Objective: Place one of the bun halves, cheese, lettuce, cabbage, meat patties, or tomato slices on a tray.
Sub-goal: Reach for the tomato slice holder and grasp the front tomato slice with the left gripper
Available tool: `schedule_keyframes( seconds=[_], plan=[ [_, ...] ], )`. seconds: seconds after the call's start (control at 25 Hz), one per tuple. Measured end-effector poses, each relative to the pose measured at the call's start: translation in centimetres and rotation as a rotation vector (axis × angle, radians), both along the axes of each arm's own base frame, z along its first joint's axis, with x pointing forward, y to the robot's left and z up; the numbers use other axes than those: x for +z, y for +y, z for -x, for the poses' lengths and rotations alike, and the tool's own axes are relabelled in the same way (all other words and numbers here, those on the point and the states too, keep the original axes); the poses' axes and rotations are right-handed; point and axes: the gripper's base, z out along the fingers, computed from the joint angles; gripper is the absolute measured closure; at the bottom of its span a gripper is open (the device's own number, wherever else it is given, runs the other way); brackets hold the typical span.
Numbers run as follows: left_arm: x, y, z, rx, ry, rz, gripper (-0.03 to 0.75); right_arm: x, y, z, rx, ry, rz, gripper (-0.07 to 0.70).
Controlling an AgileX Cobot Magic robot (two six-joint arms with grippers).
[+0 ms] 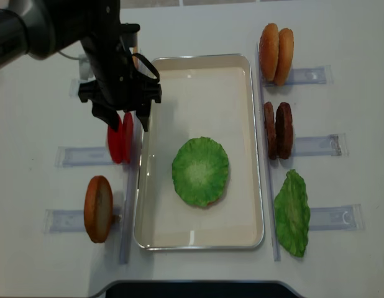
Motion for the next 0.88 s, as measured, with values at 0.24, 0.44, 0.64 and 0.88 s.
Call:
schedule_keyframes(
  seconds=[0.24, 0.44, 0.64, 0.88],
  plan=[
    [-1.2, -0.1, -0.3, -0.001, 0.032, -0.017, 0.21, 0.0, 0.0, 0.0, 0.0, -0.001, 0.0, 0.161],
    [-1.4, -0.1, -0.2, -0.008, 0.047, -0.025, 0.244, 0.0, 0.0, 0.0, 0.0, -0.001, 0.0, 0.161],
    [-1.4, 0.3, 0.0, -0.022, 0.072, -0.069, 0.36, 0.0, 0.0, 0.0, 0.0, -0.001, 0.0, 0.161],
    [-1.3, 0.7, 0.2, -0.034, 0.093, -0.114, 0.494, 0.0, 0.0, 0.0, 0.0, -0.001, 0.0, 0.161]
  ],
)
